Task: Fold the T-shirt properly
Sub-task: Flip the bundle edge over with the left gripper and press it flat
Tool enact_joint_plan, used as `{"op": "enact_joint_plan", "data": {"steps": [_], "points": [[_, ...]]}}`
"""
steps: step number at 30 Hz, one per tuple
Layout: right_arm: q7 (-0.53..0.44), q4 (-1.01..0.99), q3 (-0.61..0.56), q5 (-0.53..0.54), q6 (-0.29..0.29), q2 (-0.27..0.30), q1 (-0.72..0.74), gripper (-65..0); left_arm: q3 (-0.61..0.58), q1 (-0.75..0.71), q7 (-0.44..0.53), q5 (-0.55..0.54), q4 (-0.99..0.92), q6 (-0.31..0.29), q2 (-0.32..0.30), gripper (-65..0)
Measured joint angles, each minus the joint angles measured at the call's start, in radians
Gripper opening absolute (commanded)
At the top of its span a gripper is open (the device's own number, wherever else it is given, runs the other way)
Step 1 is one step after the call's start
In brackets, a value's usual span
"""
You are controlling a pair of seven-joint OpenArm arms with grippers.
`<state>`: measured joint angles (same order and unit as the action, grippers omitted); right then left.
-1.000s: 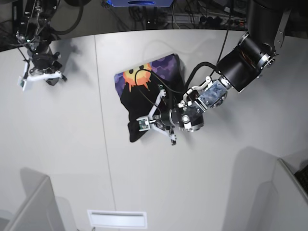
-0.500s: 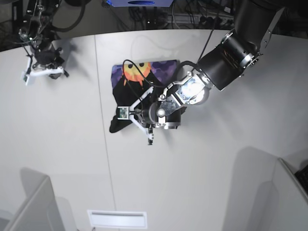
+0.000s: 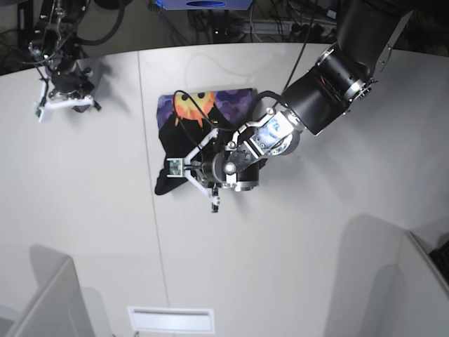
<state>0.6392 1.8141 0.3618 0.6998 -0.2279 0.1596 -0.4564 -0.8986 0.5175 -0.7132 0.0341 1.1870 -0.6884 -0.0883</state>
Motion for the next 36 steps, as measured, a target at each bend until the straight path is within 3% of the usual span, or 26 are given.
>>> {"op": "enact_joint_plan", "data": {"steps": [7, 15, 19, 32, 36], "points": [[0.0, 0.003, 0.0, 0.0, 0.0, 0.0, 0.001, -65.0, -0.002, 0.016, -0.001, -0.012, -0.005, -0.002, 0.0, -65.0], [0.0, 0.003, -0.002, 0.0, 0.0, 0.0, 0.004, -65.0, -0.006, 0.063, -0.02, -0.008, -0.013, -0.005, 0.001, -29.1], [-0.001, 0.003, -0.002, 0.0, 0.0, 0.0, 0.004, -65.0, -0.005, 0.086, -0.028, -0.005, -0.014, -0.005, 0.0, -18.9], [-0.003, 0.003, -0.008, 0.0, 0.0, 0.0, 0.004, -65.0, 0.003, 0.129, -0.033, -0.008, 0.101, -0.013, 0.01, -16.9], [-0.003, 0.003, -0.008, 0.0, 0.0, 0.002, 0.007, -65.0, 0.122, 0.108, -0.039, -0.006, 0.217, -0.019, 0.01, -17.3]]}}
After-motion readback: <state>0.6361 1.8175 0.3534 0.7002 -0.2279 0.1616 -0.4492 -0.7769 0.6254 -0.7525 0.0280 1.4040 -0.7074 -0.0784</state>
